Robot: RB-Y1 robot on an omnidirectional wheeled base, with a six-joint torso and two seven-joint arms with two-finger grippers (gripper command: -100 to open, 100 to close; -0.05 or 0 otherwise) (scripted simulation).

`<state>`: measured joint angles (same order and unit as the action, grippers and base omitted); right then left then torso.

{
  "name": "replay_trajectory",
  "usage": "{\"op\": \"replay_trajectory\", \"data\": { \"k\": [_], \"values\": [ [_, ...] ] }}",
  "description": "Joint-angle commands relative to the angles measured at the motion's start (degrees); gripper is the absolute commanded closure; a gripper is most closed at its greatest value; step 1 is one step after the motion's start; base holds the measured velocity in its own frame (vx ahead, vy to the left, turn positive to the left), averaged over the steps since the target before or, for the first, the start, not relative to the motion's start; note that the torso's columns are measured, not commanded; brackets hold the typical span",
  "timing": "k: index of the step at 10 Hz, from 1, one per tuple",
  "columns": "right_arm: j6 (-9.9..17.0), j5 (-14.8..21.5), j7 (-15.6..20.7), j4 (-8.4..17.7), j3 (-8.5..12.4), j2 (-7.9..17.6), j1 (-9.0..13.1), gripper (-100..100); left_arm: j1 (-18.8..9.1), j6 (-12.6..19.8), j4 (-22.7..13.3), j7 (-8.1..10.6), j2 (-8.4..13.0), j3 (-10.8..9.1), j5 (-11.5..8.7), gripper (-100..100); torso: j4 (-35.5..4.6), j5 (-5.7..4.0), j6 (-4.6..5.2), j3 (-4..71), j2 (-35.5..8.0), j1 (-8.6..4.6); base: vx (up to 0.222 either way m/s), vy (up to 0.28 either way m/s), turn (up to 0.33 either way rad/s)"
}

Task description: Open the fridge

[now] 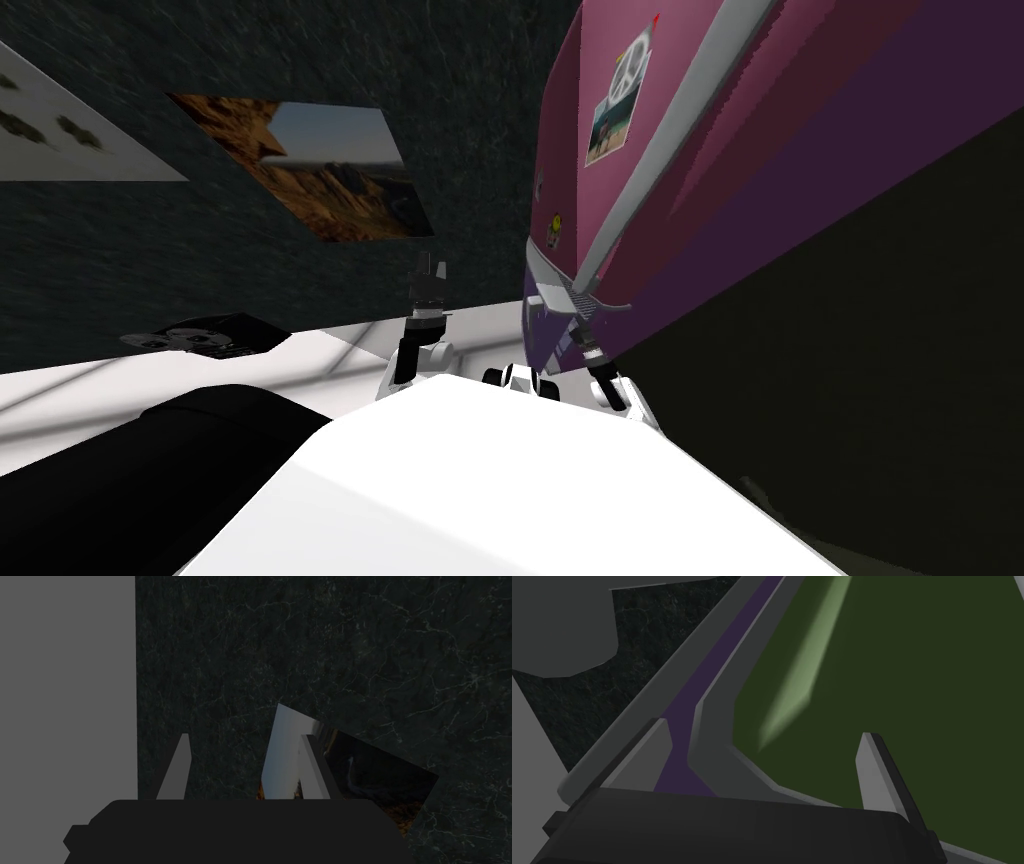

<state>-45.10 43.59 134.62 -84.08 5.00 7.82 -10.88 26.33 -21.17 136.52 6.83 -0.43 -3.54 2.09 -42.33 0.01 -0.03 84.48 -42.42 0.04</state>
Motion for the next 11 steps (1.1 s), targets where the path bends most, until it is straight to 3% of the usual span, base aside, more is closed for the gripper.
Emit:
{"op": "replay_trajectory", "data": {
  "k": [1,3,6,7,9,10,11],
  "values": [
    [2.6,0.1,-1.1,-0.3,0.1,0.2,0.7,-100,0.0,0.0,0.0,0.00,0.0,0.00,0.0,0,0.0,-0.02,0.03,0.0,0.0,-0.07,-0.011,0.188,-0.026],
    [4.6,0.3,-1.8,-0.8,0.2,-2.2,1.2,-100,0.0,0.0,0.0,0.00,0.0,0.00,0.0,0,0.1,0.00,0.03,0.1,0.2,0.00,-0.019,0.201,-0.027],
    [5.3,0.3,-2.0,-1.0,0.3,-5.5,1.4,-100,0.0,0.0,0.0,0.00,0.0,-0.01,0.0,0,0.1,-0.09,0.04,0.1,0.2,-0.35,-0.007,0.083,-0.007],
    [5.1,0.2,-2.0,-0.8,0.4,-4.8,1.4,-100,0.0,0.0,0.0,0.00,0.0,-0.02,0.0,0,0.0,-0.09,0.05,0.1,0.1,-0.34,-0.004,0.012,0.000],
    [7.8,0.8,-4.0,-1.8,0.2,-3.6,3.2,-100,0.0,0.0,0.0,0.00,0.0,-0.02,0.0,0,0.1,-0.01,0.02,0.1,0.2,-0.03,0.032,0.046,0.039],
    [7.2,0.7,-3.6,-1.8,0.2,-3.8,2.8,-100,0.0,0.0,0.0,0.00,0.0,-0.01,0.0,0,0.1,0.03,0.03,0.2,0.3,0.10,0.022,0.027,0.005],
    [5.7,0.4,-2.4,-1.0,0.3,-4.6,1.8,100,0.0,0.0,0.0,0.00,0.0,-0.02,0.0,0,0.1,0.00,0.05,0.1,0.1,-0.04,-0.020,-0.020,-0.048]
  ]
}}
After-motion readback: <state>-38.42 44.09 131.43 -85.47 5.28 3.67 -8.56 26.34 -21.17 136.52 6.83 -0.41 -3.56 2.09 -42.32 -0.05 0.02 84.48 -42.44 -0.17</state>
